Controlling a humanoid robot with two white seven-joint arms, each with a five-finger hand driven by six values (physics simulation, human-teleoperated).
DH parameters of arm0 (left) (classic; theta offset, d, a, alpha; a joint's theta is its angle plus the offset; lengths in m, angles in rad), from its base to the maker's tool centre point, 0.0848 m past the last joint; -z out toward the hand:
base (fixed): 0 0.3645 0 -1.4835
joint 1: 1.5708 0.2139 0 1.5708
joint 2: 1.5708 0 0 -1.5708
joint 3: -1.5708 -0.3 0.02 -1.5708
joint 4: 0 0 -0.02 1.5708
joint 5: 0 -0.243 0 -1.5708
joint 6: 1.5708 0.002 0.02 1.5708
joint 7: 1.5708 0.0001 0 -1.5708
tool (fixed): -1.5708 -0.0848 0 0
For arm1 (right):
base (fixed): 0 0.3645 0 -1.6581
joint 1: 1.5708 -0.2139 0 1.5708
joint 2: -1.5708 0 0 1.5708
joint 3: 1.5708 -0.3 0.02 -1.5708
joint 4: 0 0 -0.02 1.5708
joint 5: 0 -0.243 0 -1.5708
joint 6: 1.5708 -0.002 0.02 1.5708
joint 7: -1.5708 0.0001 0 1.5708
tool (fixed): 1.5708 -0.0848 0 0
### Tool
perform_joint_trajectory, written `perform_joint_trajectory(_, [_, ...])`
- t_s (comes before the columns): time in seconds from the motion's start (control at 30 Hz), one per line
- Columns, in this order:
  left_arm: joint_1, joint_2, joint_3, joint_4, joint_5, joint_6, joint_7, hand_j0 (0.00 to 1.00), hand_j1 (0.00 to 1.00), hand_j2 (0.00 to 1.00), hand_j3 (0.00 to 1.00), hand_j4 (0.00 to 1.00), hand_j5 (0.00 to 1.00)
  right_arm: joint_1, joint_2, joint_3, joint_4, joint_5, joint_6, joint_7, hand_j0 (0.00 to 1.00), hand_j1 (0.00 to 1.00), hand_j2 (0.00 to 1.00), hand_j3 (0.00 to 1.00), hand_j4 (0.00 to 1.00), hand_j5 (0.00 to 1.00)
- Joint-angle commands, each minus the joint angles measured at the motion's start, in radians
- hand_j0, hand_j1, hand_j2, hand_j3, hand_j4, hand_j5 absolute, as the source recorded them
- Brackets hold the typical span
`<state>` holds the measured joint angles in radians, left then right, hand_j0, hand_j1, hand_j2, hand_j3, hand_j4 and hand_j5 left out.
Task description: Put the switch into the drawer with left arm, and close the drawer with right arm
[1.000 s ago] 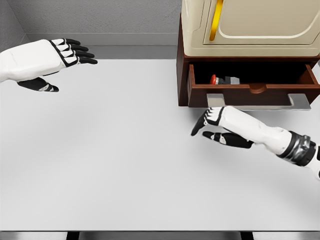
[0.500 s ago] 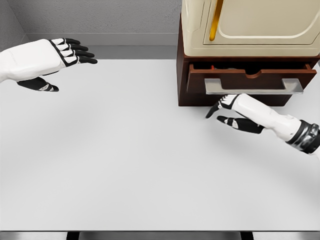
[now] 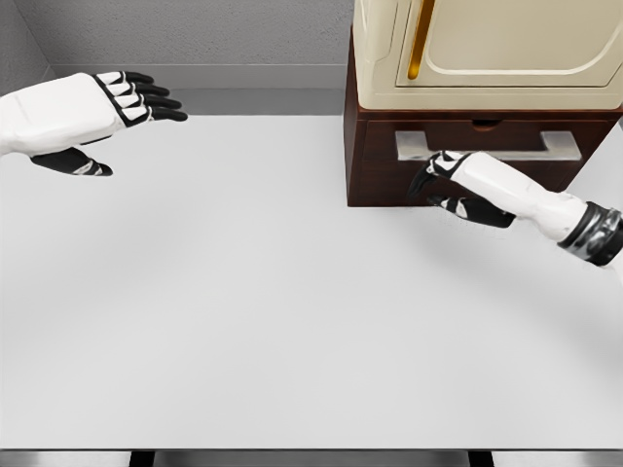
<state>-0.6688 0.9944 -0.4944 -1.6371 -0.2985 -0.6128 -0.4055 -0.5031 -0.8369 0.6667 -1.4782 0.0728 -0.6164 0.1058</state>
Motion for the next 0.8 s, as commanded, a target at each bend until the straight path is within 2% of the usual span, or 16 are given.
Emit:
perform_joint_trajectory(0.0, [0.000, 0.001, 0.002, 0.000, 0.006, 0.002, 0.001, 1.00, 1.00, 1.00, 1.00, 1.00, 1.00, 0.000, 0.013, -0.004, 0.018, -0.045, 0.006, -0.020, 0.50, 0.50, 0.50, 0.50, 0.50, 0.50])
perform_joint_trajectory(0.17, [0.005, 0.001, 0.002, 0.000, 0.006, 0.002, 0.001, 1.00, 1.00, 1.00, 1.00, 1.00, 1.00, 0.008, 0.001, -0.004, -0.005, -0.047, 0.006, -0.018, 0.50, 0.50, 0.50, 0.50, 0.50, 0.50])
perform_joint_trajectory(0.3, [0.005, 0.001, 0.004, -0.001, 0.006, 0.002, 0.001, 1.00, 1.00, 1.00, 1.00, 1.00, 1.00, 0.037, -0.044, -0.009, -0.099, -0.044, 0.006, -0.017, 0.50, 0.50, 0.50, 0.50, 0.50, 0.50])
perform_joint_trajectory(0.43, [0.005, 0.003, 0.004, -0.001, 0.006, 0.002, 0.001, 1.00, 1.00, 1.00, 1.00, 1.00, 1.00, 0.061, -0.073, -0.013, -0.142, -0.039, 0.006, -0.017, 0.50, 0.50, 0.50, 0.50, 0.50, 0.50])
perform_joint_trajectory(0.47, [0.005, 0.001, 0.004, -0.001, 0.006, 0.002, 0.001, 1.00, 1.00, 1.00, 1.00, 1.00, 1.00, 0.061, -0.084, -0.018, -0.145, -0.039, 0.006, -0.015, 0.53, 0.53, 0.53, 0.53, 0.53, 0.53])
perform_joint_trajectory(0.5, [0.005, 0.001, 0.004, -0.001, 0.006, 0.002, 0.001, 1.00, 1.00, 1.00, 1.00, 1.00, 1.00, 0.070, -0.099, -0.051, -0.160, -0.038, 0.006, -0.015, 0.60, 0.60, 0.60, 0.60, 0.60, 0.60])
perform_joint_trajectory(0.57, [0.005, 0.001, 0.004, -0.001, 0.006, 0.002, 0.001, 1.00, 1.00, 1.00, 1.00, 1.00, 1.00, 0.172, -0.125, -0.182, -0.192, -0.027, 0.006, -0.011, 0.91, 0.91, 0.91, 0.91, 0.91, 0.91])
perform_joint_trajectory(0.6, [0.005, 0.001, 0.004, -0.001, 0.006, 0.002, 0.001, 1.00, 1.00, 1.00, 1.00, 1.00, 1.00, 0.189, -0.125, -0.209, -0.192, -0.019, 0.006, 0.000, 1.00, 1.00, 1.00, 1.00, 1.00, 1.00])
perform_joint_trajectory(0.7, [0.006, 0.001, 0.004, -0.003, 0.006, 0.002, 0.001, 1.00, 1.00, 1.00, 1.00, 1.00, 1.00, 0.239, -0.130, -0.257, -0.185, -0.014, 0.006, 0.020, 1.00, 1.00, 1.00, 1.00, 1.00, 1.00])
perform_joint_trajectory(0.77, [0.006, 0.001, 0.004, -0.003, 0.006, 0.002, 0.001, 1.00, 1.00, 1.00, 1.00, 1.00, 1.00, 0.264, -0.160, -0.285, -0.185, -0.014, 0.006, 0.018, 1.00, 1.00, 1.00, 1.00, 1.00, 1.00])
